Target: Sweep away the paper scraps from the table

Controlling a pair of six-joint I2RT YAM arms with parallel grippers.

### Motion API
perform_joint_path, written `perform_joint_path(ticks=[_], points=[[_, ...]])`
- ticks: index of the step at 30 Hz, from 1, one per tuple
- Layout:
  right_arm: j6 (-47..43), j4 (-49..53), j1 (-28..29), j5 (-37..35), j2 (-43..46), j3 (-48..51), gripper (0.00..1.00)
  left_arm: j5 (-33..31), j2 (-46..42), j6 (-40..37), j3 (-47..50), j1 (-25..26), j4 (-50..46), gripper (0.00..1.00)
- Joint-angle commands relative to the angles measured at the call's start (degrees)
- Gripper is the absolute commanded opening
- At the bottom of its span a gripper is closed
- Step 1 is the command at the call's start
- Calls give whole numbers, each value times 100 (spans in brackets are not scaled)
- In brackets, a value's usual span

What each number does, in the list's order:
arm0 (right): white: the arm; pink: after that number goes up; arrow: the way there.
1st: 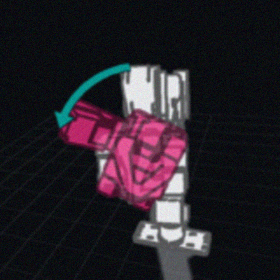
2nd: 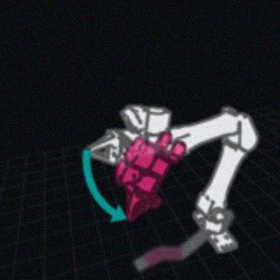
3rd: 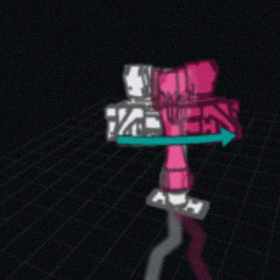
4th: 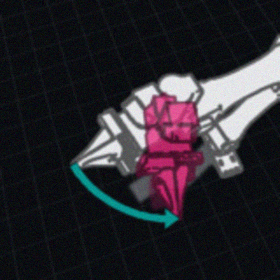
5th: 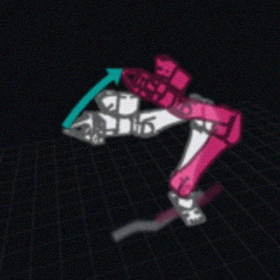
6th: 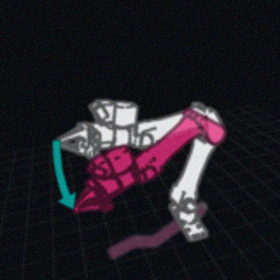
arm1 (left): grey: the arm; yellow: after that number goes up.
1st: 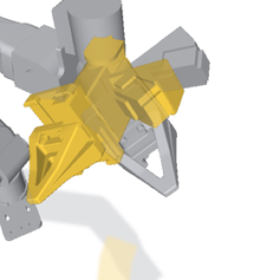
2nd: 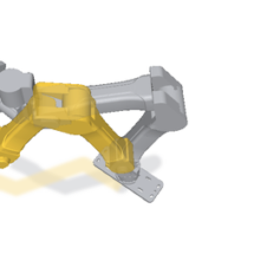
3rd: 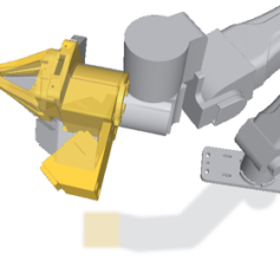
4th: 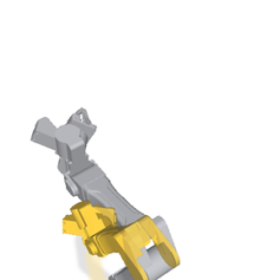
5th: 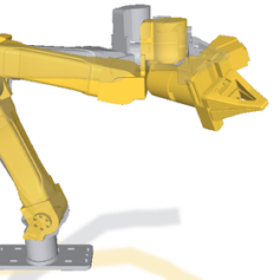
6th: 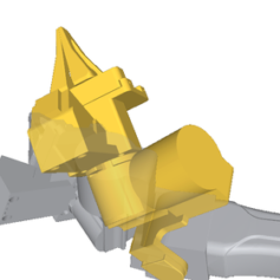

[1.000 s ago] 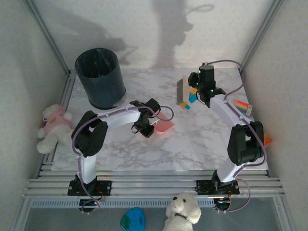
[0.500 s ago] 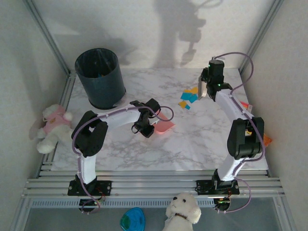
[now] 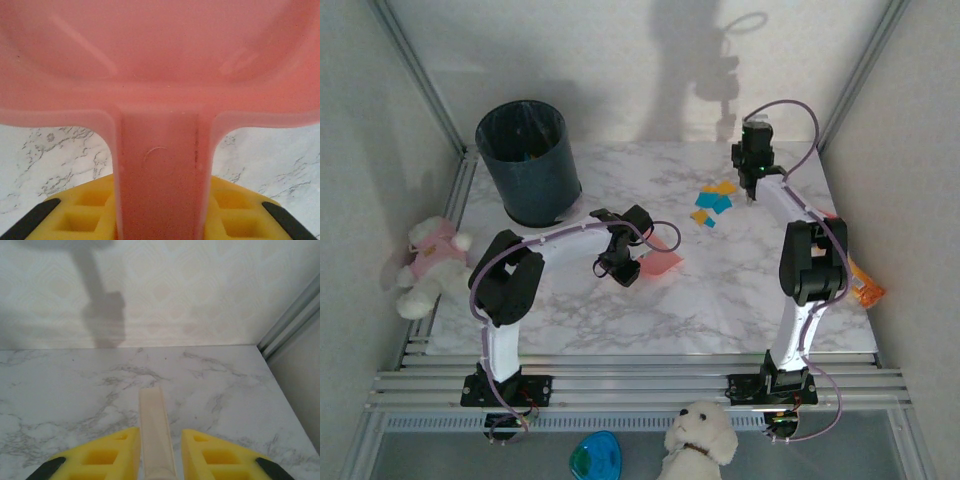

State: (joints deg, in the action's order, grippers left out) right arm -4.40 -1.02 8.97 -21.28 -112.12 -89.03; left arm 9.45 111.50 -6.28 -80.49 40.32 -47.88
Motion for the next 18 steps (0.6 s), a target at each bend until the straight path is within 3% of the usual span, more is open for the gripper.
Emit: perform_joint_path(ticks=[1, 18], points=[[-672, -442, 33, 137, -159, -372, 0, 39, 21, -109, -89, 38, -222, 0], [-2051, -162, 421, 1176, -707, -408, 0, 293, -67, -252, -40, 73, -190, 0]])
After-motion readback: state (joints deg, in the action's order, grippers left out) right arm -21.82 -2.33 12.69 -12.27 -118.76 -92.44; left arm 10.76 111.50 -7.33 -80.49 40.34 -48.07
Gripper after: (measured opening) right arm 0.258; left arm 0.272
